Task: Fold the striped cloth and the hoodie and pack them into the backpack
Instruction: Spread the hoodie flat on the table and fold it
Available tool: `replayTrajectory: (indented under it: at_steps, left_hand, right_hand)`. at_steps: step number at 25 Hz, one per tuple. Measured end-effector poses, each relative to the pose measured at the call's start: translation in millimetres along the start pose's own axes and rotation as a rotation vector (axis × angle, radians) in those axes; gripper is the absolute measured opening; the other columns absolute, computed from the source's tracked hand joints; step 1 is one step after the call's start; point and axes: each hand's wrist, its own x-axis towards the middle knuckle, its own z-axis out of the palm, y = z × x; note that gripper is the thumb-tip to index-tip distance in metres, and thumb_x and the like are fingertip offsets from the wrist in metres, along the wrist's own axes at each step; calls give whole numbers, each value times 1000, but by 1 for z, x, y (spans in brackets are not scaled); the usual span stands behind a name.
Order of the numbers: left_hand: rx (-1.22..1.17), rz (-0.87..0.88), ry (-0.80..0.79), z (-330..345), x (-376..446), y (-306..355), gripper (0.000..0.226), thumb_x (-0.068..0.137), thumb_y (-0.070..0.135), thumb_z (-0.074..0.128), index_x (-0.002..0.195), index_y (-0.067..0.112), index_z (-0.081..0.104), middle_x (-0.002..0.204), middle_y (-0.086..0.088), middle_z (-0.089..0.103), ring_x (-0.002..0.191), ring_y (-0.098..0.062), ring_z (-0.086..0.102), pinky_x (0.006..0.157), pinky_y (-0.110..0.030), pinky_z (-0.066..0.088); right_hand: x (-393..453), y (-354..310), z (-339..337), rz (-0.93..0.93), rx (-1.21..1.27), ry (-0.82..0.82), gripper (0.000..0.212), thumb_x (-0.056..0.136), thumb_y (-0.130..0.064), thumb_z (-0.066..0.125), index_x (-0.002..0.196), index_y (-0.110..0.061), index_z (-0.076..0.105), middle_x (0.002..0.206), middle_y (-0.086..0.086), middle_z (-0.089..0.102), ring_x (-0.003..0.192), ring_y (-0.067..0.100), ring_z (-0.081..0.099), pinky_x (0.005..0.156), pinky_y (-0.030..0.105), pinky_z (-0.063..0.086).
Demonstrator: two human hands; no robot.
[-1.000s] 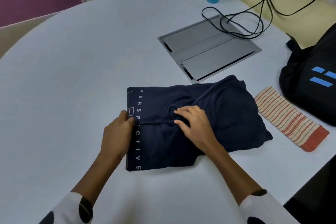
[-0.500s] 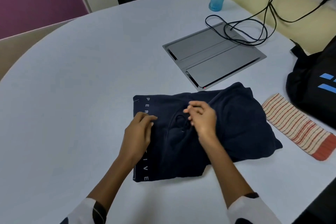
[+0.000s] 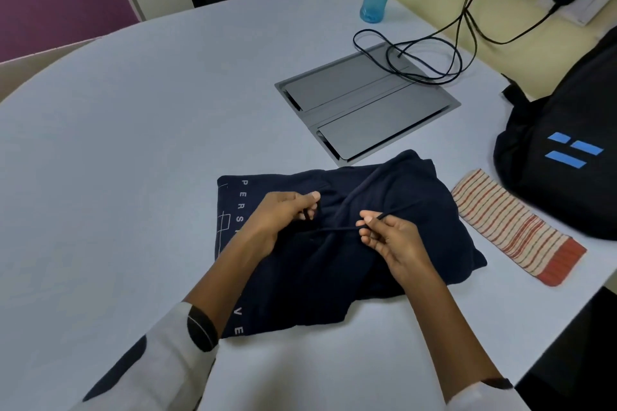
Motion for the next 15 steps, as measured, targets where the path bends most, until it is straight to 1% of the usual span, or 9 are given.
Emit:
replayTrajectory:
  at_steps: [2,5,7,8,9,11,12,13,15]
  left_hand:
    - [-113,48,-96,-7,-15,20,24,86,32,65,77,10,68,62,0,58,66,-11,52,65,-15,42]
    - [-232,169,-140,-11,-38,39,33,83,30,62,98,2,70,50,3,43,56,-11,45,73,-19,46]
    - [-343,239,-93,-14,-48,45,32,87,27,57,106,4,68,52,1,42,60,-14,46,83,-26,48]
    - [-368,273,-49,-17,-51,48,29,91,24,54,106,4,67,55,1,44,64,-16,48,84,-29,49]
    - [-353,309,-5,-19,-52,50,27,95,23,50,105,4,67,56,1,44,65,-16,47,80,-29,50]
    - [-183,383,81,-16,-48,55,28,99,23,45,100,7,68,56,5,41,59,-12,42,62,-22,45]
    - [-39,409,107,-9,-43,57,28,99,26,45,98,11,69,56,7,41,57,-10,40,58,-21,39]
    - [148,424,113,1,-34,58,29,99,28,45,97,13,69,58,8,44,59,-11,44,58,-23,38]
    - [551,432,85,27,-9,54,29,98,31,45,96,11,65,74,1,59,77,-18,57,67,-30,40]
  right_hand:
    - [1,2,-1,-6,11,0,15,90,-2,59,103,2,67,80,11,68,59,8,61,61,19,55]
    - [0,-2,0,-41,38,-6,11,90,-2,60,96,-3,68,80,11,68,60,9,61,61,19,55]
    - [-1,-4,1,-52,53,-13,10,90,-1,60,95,-3,69,81,11,68,61,9,61,61,19,55]
    - [-1,-4,2,-54,53,-19,10,89,-1,60,95,-3,68,81,12,68,61,9,61,61,19,55]
    - [-1,-4,3,-57,52,-24,10,89,-1,60,95,-2,68,81,12,68,61,10,62,62,19,55]
    - [1,-4,5,-73,46,-31,11,88,0,61,97,0,68,82,12,68,62,11,63,62,20,56]
    - [2,-4,6,-83,41,-34,13,88,1,61,99,0,68,82,13,68,64,11,63,62,20,56]
    - [4,-4,7,-92,35,-34,15,87,2,61,101,1,67,82,13,68,64,12,64,63,20,56]
    - [9,-5,10,-108,18,-27,16,86,3,62,102,1,67,81,12,69,66,13,64,63,21,55]
